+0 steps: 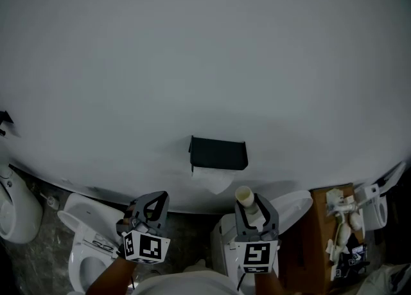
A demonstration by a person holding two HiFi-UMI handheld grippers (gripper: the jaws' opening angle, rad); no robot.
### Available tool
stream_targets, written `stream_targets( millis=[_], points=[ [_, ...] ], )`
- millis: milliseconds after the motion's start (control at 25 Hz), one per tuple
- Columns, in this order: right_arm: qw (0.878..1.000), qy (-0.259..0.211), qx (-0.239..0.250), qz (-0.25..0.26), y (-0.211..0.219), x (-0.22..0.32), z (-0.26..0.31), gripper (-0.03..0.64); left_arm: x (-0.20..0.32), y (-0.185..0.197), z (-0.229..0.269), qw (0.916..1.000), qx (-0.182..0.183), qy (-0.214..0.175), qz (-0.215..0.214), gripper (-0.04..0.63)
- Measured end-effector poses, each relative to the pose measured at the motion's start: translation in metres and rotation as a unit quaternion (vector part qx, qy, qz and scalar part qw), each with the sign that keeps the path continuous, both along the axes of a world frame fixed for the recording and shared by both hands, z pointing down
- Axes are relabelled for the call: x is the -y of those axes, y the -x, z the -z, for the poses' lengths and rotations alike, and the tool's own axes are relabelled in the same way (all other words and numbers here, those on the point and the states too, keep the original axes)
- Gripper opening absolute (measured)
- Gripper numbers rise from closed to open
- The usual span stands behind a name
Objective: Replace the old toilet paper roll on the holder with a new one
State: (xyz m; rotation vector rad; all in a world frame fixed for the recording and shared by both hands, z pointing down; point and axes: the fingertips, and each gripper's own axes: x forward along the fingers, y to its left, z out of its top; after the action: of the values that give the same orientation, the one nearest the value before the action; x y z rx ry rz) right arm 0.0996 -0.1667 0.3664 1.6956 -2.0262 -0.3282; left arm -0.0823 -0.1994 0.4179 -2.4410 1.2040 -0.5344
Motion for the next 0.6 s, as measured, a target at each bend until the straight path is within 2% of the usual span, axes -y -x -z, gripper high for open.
stream_targets(
  millis=[440,600],
  points=[
    [0.999,-0.011,0.028,-0.013,-0.028,-0.007,0.014,0.184,-0.013,0.046,0.01,0.9995,-0.016,0.003,0.029,0.006],
    [0.999,-0.011,0.029,-0.02,-0.039,-0.011,0.014,0.184,-0.016,0.062,0.027,0.9986,-0.013,-0.017,0.049,0.006]
  ],
)
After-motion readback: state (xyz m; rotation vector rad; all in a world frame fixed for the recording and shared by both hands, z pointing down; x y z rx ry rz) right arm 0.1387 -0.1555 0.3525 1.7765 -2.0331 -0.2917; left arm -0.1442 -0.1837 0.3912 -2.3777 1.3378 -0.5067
